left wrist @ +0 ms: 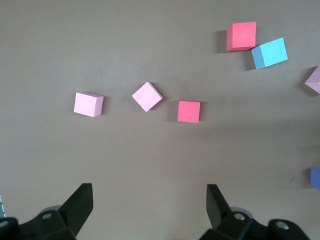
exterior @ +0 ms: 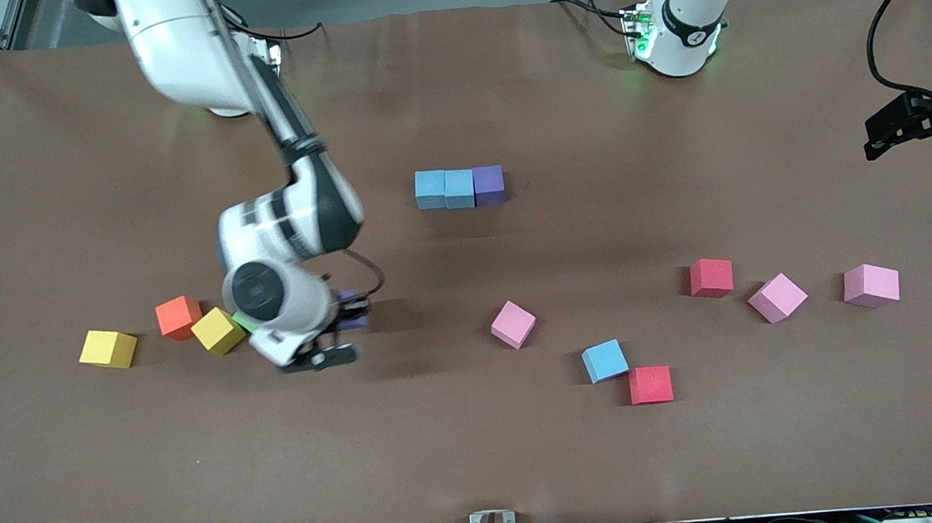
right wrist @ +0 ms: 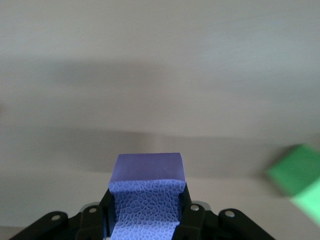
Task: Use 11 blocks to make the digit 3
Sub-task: 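Carry the purple cube and set it below the row's blue end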
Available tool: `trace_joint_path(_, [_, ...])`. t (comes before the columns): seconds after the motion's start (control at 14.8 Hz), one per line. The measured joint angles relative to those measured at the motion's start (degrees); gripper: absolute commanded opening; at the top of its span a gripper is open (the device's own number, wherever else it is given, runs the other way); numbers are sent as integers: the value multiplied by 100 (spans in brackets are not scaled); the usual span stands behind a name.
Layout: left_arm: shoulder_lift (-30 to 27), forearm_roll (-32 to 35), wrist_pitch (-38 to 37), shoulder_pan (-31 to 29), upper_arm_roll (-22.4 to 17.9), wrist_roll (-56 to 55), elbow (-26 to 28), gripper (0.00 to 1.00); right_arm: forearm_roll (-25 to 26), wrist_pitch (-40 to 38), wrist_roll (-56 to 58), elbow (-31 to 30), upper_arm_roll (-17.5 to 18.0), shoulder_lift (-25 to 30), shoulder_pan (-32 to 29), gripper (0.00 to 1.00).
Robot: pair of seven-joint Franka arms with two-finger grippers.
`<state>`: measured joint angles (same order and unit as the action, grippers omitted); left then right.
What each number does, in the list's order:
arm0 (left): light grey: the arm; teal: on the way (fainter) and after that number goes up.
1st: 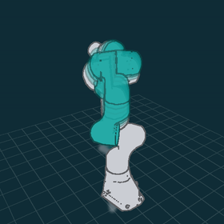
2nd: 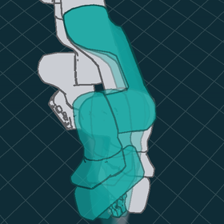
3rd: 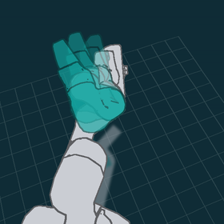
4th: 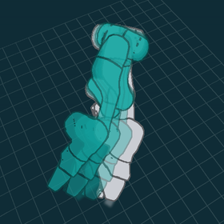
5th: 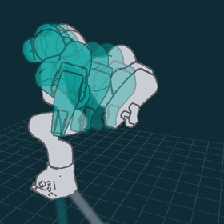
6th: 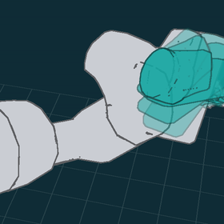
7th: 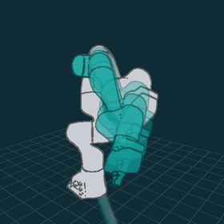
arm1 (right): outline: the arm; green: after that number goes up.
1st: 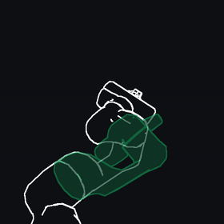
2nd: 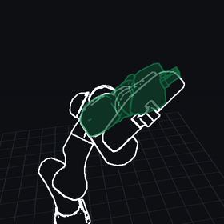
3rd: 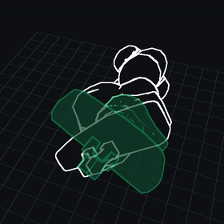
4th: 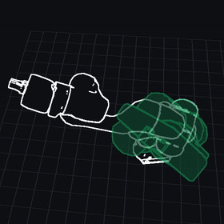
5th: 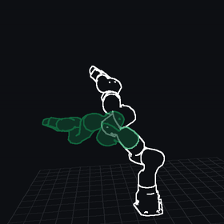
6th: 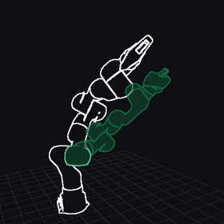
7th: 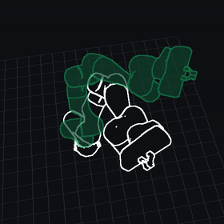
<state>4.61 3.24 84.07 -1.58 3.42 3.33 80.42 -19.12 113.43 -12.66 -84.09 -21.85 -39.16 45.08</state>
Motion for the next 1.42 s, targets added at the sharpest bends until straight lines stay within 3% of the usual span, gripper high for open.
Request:
trace_joint_path(0.2, [-1,0,-9,1,3,0,16,100,-1,808,-794,-447,-6,-17,889,36])
trace_joint_path(0.47, [-1,0,-10,-1,3,0,46,100,-1,941,-1216,-728,-24,-24,1569,36])
trace_joint_path(1.42, [-2,0,-11,-2,3,0,71,100,4,1907,-1282,-1914,-69,349,2189,38])
